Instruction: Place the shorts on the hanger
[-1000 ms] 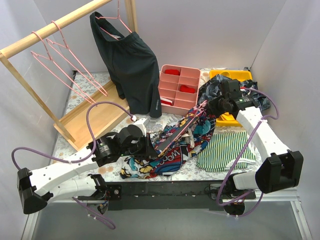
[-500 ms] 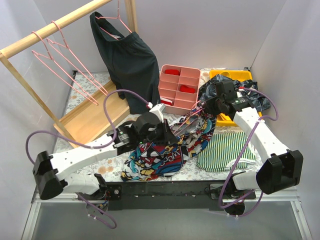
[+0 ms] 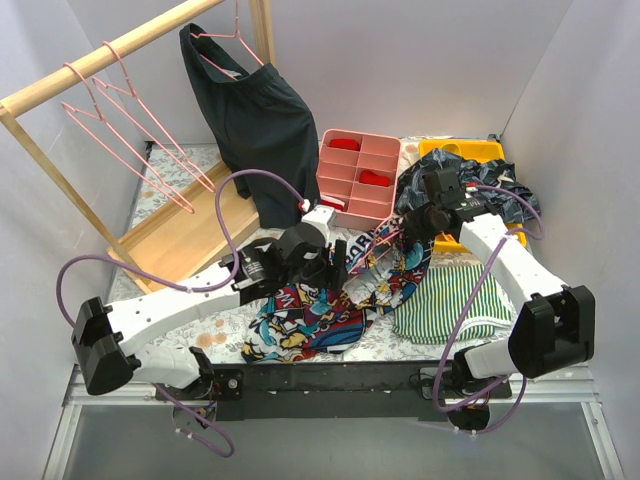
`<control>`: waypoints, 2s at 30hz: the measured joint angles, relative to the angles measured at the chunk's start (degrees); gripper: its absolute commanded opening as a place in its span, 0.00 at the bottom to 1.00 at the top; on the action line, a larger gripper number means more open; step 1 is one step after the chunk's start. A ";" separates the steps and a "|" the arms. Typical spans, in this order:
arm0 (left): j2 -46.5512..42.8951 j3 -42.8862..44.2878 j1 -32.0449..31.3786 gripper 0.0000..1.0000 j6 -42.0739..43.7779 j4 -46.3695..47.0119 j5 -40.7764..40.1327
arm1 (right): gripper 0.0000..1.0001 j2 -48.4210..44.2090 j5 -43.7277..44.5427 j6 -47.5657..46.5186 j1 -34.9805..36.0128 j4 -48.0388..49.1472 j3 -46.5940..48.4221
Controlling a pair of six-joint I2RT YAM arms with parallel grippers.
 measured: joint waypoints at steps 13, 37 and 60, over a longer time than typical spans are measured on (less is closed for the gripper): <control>-4.35 -12.57 -11.04 0.80 10.91 0.24 -6.01 | 0.01 2.12 -2.54 -2.12 -0.15 1.16 -0.04; -0.83 -29.57 -12.33 0.00 28.98 43.63 -12.41 | 0.01 2.03 -5.25 -5.33 -0.15 0.94 -0.04; -20.57 -28.65 -11.58 0.00 21.24 38.91 -8.70 | 0.80 -2.78 -13.60 -25.14 -0.63 4.70 5.20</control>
